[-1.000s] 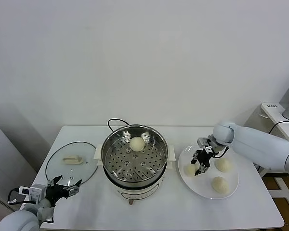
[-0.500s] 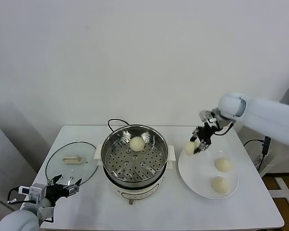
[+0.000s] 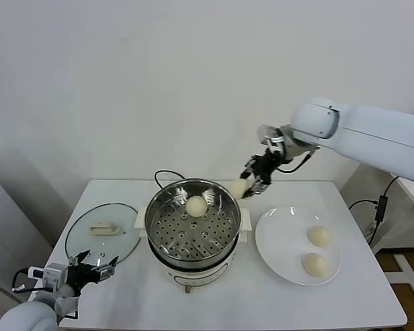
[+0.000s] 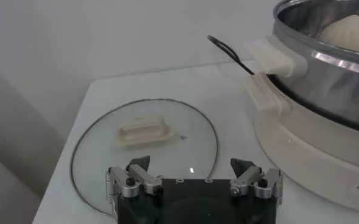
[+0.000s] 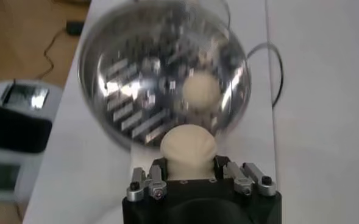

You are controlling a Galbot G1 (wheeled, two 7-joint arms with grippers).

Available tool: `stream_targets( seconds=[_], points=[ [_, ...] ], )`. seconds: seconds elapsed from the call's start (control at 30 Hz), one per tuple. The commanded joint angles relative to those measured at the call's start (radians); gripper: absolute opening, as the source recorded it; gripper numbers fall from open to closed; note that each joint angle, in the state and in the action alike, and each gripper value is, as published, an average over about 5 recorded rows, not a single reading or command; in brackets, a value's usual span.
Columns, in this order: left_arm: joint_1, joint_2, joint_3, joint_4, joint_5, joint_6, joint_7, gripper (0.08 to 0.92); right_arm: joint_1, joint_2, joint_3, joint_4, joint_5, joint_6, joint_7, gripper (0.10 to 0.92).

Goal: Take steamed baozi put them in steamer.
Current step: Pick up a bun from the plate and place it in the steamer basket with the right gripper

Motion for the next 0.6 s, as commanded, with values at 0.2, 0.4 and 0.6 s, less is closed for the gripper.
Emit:
stream_targets(
  seconds=[0.2,0.4,0.6],
  points=[
    [0.0,0.0,-0.002,-0.003,0.001,0.0,-0.001,0.823,-0.077,0.199,0.016,0.01,0.189,-0.119,0.2,0.471],
    [-0.003,-0.001,-0.002,0.0,0.001,0.0,0.0,0.823,-0.136,0.25,0.015,0.002,0.226,-0.144,0.272,0.473],
    [-0.005,-0.002,-0.002,0.006,0.001,-0.002,0.0,0.823,-0.181,0.299,0.012,-0.031,0.227,-0.155,0.314,0.47]
  ],
)
